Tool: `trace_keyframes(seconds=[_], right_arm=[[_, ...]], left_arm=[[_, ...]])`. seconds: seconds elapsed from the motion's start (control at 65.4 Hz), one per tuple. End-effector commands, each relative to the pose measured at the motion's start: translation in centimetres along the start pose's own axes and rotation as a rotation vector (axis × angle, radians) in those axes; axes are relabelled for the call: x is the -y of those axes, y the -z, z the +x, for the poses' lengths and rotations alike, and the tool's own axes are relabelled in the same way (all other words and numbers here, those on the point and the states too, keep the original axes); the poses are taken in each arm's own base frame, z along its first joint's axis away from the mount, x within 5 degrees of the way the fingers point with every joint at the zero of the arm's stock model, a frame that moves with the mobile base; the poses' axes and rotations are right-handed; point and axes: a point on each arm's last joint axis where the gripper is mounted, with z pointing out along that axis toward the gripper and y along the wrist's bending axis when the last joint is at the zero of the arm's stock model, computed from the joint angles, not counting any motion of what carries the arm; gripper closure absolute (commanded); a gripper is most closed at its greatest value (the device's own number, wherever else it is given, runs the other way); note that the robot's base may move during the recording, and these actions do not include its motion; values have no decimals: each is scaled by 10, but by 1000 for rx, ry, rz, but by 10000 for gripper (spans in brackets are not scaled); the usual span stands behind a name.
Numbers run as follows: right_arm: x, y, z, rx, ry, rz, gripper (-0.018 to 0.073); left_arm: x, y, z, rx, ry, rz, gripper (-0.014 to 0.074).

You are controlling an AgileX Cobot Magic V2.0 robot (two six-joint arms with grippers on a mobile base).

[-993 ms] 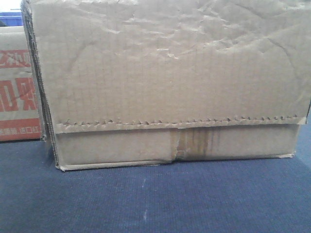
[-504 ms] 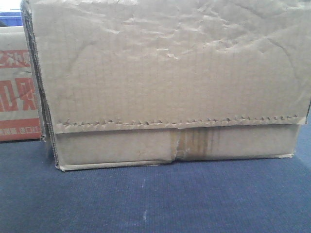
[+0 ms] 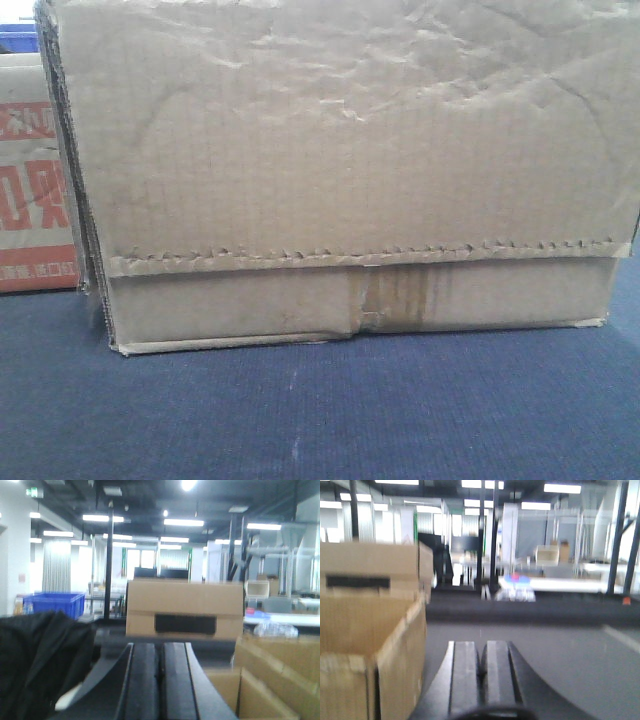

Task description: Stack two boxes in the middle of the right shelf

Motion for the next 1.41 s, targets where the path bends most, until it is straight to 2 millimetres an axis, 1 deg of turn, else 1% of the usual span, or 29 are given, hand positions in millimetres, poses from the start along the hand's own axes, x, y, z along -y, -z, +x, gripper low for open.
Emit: trace_keyframes(seconds=[0.0,0.061,0.076,0.092,0.138,0.153,0.199,0.245,0.26,0.321,0.367,0.413,0.428,0.474,0.489,0.504,0.535,0.565,0.611,0.672,0.718,0.856,0.902,0.978,1.039,1.1,1.161,1.268,1.391], right_arm=[[-2,6,-47,74,2,-11,721],[-3,4,-69,40,3,-20,721],[-3,4,-79,40,4,-22,721],[-4,1,-82,4,4,-26,721],[-4,-7,-98,-47,6,-32,721],[-5,-11,-104,-66,6,-35,721],[-5,-20,-115,-93,6,-37,711],[-5,-30,-127,-99,6,-38,678],[-5,-36,-129,-116,6,-38,663],[-5,-51,-137,-135,6,-38,565],[-5,-65,-141,-158,5,-38,478],[-5,-79,-141,-186,4,-37,335],[-5,-82,-140,-193,4,-36,319],[-5,-93,-137,-212,3,-35,199],[-5,-94,-136,-213,3,-34,185],[-5,-98,-135,-221,3,-34,145],[-5,-101,-132,-233,2,-33,108],[-5,-105,-130,-244,2,-33,46],[-5,-109,-128,-258,2,-33,-9],[-5,-112,-126,-263,1,-32,-10],[-5,-113,-126,-265,1,-32,-10],[-8,-114,-125,-269,-2,-63,-10],[-10,-113,-125,-268,-4,-78,-10],[-12,-113,-125,-274,-6,-98,-10],[-14,-113,-124,-281,-6,-108,-10],[-14,-113,-123,-289,-6,-114,-10],[-14,-112,-122,-302,-6,-117,-10],[-15,-112,-121,-312,-6,-120,-10],[-15,-112,-121,-312,-9,-125,-10]], left_arm=[[0,-3,-41,28,4,-3,707],[0,-7,-62,-16,4,-6,707],[0,-8,-67,-28,4,-7,706],[0,-9,-76,-30,4,-7,705],[0,-18,-89,-95,4,-10,687],[0,-19,-95,-111,1,-12,669],[-1,-30,-102,-176,-6,-16,610],[-1,-40,-109,-235,-13,-19,544],[-1,-43,-110,-255,-15,-21,519],[-2,-60,-111,-329,-20,-24,398],[-1,-69,-113,-346,-18,-12,318],[1,-80,-112,-370,-15,14,213],[2,-81,-113,-371,-14,20,204],[4,-89,-110,-399,-12,40,141],[4,-91,-108,-410,-12,43,127],[5,-94,-107,-419,-11,49,107],[6,-97,-106,-439,-11,55,90],[7,-104,-102,-482,-12,60,68],[7,-111,-100,-525,-16,62,58],[8,-124,-96,-612,-24,58,58],[9,-133,-98,-665,-26,56,59],[11,-174,-95,-883,-33,46,69],[13,-194,-86,-971,-37,44,69],[11,-218,-78,-1069,-53,29,69],[5,-239,-63,-1156,-77,24,69],[-4,-256,-51,-1224,-84,17,69],[-14,-267,-43,-1265,-84,13,69],[-32,-283,-22,-1345,-84,-9,69],[-44,-295,5,-1413,-96,4,69]])
